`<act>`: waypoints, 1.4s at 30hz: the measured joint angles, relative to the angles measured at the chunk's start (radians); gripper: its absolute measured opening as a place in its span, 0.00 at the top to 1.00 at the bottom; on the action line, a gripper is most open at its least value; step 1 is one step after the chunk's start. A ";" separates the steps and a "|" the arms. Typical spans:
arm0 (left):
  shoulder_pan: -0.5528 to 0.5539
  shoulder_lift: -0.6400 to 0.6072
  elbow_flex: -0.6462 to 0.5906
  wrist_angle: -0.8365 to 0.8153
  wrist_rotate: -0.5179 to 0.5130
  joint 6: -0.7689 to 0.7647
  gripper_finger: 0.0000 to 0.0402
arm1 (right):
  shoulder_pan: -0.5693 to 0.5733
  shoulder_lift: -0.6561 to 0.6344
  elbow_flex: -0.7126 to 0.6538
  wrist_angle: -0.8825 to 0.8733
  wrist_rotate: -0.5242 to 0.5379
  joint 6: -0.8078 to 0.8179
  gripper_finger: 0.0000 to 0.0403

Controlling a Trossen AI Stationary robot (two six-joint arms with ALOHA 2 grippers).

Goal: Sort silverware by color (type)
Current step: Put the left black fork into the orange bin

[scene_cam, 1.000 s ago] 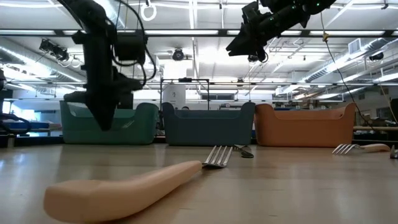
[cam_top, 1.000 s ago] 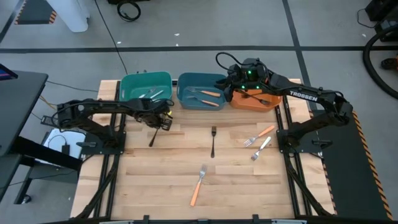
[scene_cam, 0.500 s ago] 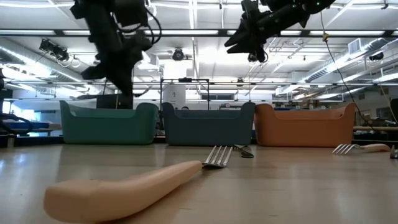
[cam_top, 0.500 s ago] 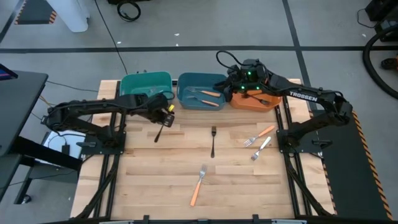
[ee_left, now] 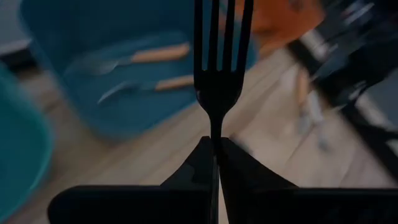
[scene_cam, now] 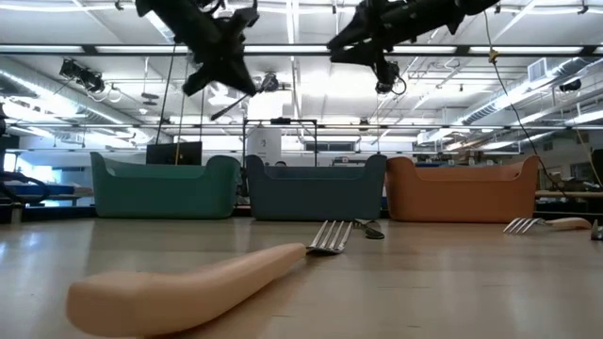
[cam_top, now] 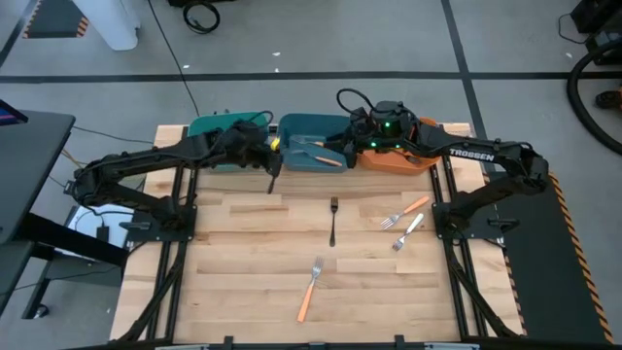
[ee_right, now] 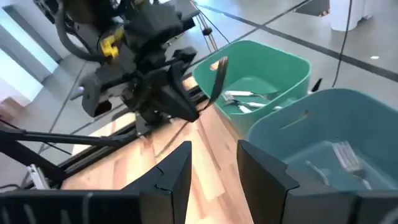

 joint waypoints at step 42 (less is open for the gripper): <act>-0.004 0.065 0.001 0.260 -0.013 0.130 0.96 | 0.078 0.235 0.000 0.497 0.309 0.134 0.64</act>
